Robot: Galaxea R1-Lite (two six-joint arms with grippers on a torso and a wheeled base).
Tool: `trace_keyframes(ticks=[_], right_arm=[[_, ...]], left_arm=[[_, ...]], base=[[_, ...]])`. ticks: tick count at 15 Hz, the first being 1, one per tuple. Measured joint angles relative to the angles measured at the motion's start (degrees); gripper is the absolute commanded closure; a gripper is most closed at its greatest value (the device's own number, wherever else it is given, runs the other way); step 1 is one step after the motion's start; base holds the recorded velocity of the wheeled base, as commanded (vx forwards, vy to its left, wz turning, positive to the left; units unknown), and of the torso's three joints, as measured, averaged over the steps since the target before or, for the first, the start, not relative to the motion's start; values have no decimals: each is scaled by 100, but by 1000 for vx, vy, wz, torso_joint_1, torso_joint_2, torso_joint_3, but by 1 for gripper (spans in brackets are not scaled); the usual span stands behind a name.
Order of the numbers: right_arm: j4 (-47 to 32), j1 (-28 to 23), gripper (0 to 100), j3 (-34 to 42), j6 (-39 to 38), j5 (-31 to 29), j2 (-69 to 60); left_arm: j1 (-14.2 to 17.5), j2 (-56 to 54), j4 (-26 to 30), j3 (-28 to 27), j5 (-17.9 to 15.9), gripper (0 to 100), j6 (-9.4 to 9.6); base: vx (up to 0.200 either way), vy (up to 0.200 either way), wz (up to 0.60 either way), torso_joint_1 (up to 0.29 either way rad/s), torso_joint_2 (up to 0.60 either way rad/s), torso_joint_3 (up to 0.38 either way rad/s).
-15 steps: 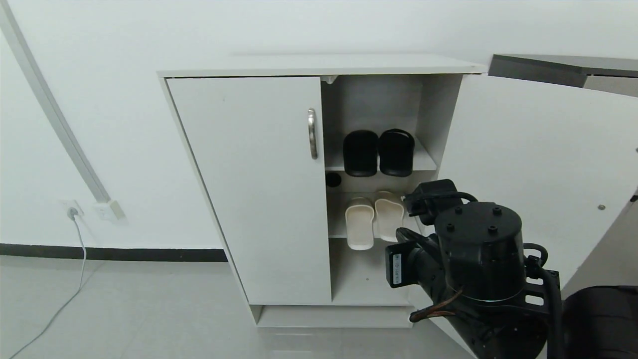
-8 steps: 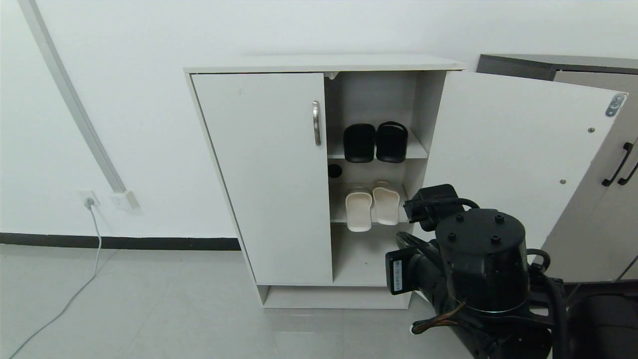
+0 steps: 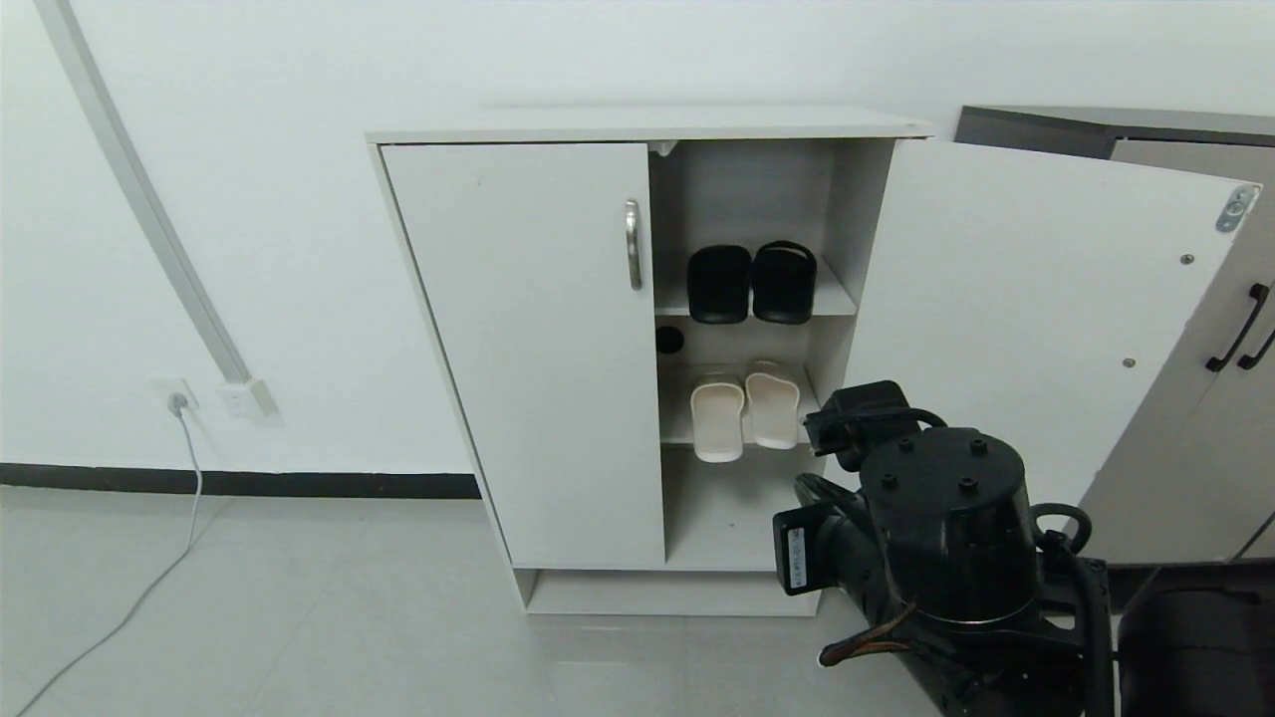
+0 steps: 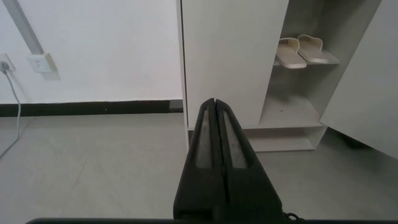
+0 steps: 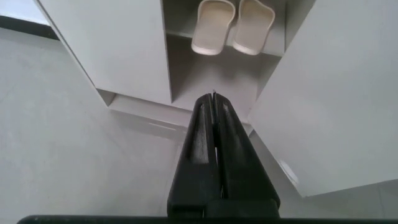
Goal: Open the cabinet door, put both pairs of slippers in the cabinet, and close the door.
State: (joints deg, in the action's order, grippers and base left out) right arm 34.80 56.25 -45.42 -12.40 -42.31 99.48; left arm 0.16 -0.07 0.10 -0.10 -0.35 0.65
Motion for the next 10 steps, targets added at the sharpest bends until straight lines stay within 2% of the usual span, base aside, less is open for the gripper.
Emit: trace_keyframes(ticks=[4,5,8,10], right_arm=[[0,-2,100,6,0,2,11],[-5,-2,100,9,0,2,13],[-7,9,100,9,2,9,13],[-2,-10,100,9,4,0,27]], left_arm=[[-2,0,0,0,2,100,0],[-2,0,6,0,2,100,1],[0,0,17,7,2,100,0],[-5,0,0,-1,2,100,0]], base=[[0,0,0,0,0,0],[0,0,0,7,-163,-193],[0,0,0,15,-194,-334],[0,0,0,56,-544,-373]])
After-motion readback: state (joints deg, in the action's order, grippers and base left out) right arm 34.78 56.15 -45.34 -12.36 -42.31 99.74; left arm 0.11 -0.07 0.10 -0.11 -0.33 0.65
